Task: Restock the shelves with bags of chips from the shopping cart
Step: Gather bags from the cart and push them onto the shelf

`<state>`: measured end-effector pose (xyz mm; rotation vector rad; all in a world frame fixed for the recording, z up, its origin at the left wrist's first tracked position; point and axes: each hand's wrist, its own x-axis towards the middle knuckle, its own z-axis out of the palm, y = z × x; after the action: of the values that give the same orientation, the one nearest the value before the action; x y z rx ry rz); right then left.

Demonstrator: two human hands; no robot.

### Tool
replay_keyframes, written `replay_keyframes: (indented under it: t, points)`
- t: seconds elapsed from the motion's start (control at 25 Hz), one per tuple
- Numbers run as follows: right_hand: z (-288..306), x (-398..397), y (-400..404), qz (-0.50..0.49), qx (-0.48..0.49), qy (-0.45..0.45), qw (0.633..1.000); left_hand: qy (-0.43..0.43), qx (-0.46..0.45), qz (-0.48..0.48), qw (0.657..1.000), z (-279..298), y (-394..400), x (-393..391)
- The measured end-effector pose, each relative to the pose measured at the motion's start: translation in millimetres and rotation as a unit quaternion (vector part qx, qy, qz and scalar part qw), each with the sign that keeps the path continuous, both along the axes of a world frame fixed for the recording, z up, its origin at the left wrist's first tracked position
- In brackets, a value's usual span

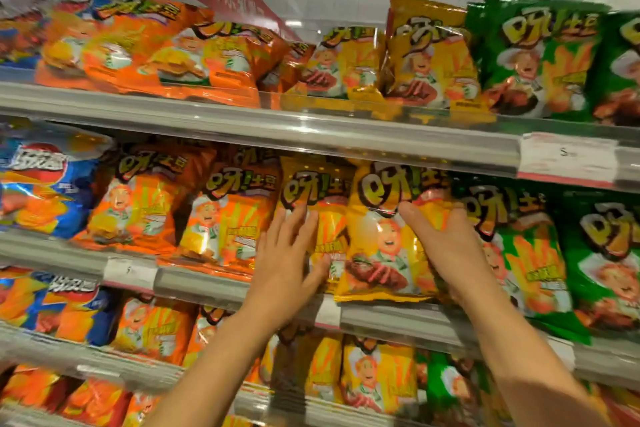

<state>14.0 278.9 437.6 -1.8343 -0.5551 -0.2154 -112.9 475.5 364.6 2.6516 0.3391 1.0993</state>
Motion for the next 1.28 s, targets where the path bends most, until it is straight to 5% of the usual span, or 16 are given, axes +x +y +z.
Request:
replay_keyframes:
  t: [0.36, 0.72, 0.88, 1.08, 1.28]
  points:
    - [-1, 18, 2, -0.135, -0.038, -0.018, 0.990, 0.037, -0.004, -0.013, 0.999, -16, 17, 3]
    - [-28, 10, 8, -0.060, -0.089, 0.073, 0.992, 0.034, -0.010, -0.005, 0.999, -5, 5, 0]
    - [-19, 7, 13, -0.047, -0.096, 0.095, 0.990, -0.019, 0.111, -0.084, 0.990, 14, -27, 16]
    - [-15, 0, 18, -0.097, -0.160, -0.099, 0.977, 0.097, 0.195, -0.113, 0.969, -3, -39, 31]
    - [-11, 14, 14, -0.024, -0.228, -0.047, 0.972, 0.146, 0.253, -0.103, 0.951, -11, -31, 33]
